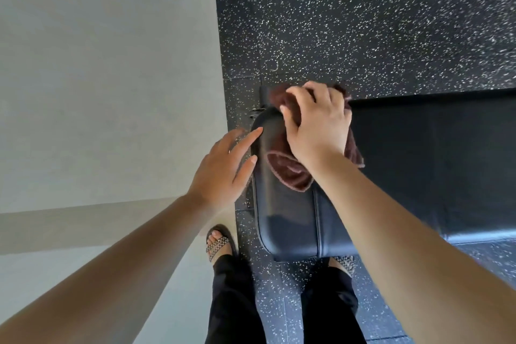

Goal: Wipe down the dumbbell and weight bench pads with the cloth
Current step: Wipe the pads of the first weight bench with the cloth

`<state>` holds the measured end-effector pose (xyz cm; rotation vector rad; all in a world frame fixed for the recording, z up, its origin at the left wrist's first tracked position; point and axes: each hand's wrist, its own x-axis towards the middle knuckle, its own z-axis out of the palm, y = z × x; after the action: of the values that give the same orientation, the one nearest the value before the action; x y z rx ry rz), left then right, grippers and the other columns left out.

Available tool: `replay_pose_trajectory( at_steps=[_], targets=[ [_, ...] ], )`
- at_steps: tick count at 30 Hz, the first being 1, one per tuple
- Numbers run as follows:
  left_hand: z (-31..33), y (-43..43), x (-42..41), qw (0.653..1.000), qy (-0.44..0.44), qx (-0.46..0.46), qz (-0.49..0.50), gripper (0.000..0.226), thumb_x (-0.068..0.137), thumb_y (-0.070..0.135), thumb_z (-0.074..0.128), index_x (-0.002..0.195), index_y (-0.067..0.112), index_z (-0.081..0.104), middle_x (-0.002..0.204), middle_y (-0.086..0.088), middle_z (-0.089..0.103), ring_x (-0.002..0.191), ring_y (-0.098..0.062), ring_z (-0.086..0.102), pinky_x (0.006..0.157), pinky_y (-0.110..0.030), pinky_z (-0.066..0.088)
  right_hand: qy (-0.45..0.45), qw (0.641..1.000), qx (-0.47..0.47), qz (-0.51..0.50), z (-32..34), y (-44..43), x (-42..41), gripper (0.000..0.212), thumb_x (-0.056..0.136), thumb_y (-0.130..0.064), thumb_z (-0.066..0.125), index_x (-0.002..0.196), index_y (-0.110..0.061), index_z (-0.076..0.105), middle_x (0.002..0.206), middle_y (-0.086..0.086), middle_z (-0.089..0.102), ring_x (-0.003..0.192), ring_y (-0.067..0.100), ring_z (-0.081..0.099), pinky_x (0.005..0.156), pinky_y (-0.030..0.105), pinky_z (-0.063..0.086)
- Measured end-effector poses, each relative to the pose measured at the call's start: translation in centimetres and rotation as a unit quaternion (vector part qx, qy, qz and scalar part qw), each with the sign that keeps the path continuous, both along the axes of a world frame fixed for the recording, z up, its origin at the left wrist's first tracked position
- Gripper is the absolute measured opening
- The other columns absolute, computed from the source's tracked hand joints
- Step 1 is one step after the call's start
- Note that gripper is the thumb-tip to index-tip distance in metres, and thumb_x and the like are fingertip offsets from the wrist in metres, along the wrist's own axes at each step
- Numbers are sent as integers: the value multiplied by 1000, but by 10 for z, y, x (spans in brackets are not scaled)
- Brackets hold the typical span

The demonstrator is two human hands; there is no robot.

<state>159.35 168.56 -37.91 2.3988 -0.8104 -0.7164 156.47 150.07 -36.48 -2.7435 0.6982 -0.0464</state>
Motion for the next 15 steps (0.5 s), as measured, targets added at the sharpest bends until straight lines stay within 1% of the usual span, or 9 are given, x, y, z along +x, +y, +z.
replay_pose_trajectory(
  at_steps=[2,5,9,12,15],
  targets=[
    [1,2,4,1000,14,-7,-2,47,99,33,34,145,28,29,143,-7,37,130,-24,37,105,-44,36,-13,1000,-1,22,2,18,-17,32,92,-37,51,120,-24,58,130,4,51,118,32,44,86,50,42],
    [2,8,9,999,32,7,-1,47,99,35,33,145,29,28,146,-6,35,133,-24,34,106,-44,34,-19,1000,-10,21,-1,39,-38,33,89,-34,56,119,-22,60,128,5,53,117,34,46,85,52,43],
    [3,25,19,999,27,33,-13,46,98,38,30,144,32,30,149,-4,31,136,-22,30,109,-40,31,-15,1000,-24,-5,-2,45,-18,31,88,-34,56,117,-22,60,126,6,55,114,36,47,84,54,44],
    [7,38,29,999,23,36,-10,46,98,37,30,144,29,33,149,-4,32,136,-23,30,109,-41,31,-3,1000,-24,-6,-1,50,6,30,88,-34,54,116,-24,60,125,4,54,114,34,45,84,52,42],
    [12,43,39,999,4,31,-24,46,98,35,30,143,26,35,147,-3,35,135,-21,32,109,-36,29,0,1000,-27,-7,0,54,6,30,86,-32,56,115,-23,60,125,4,54,114,33,45,84,51,43]
  ],
)
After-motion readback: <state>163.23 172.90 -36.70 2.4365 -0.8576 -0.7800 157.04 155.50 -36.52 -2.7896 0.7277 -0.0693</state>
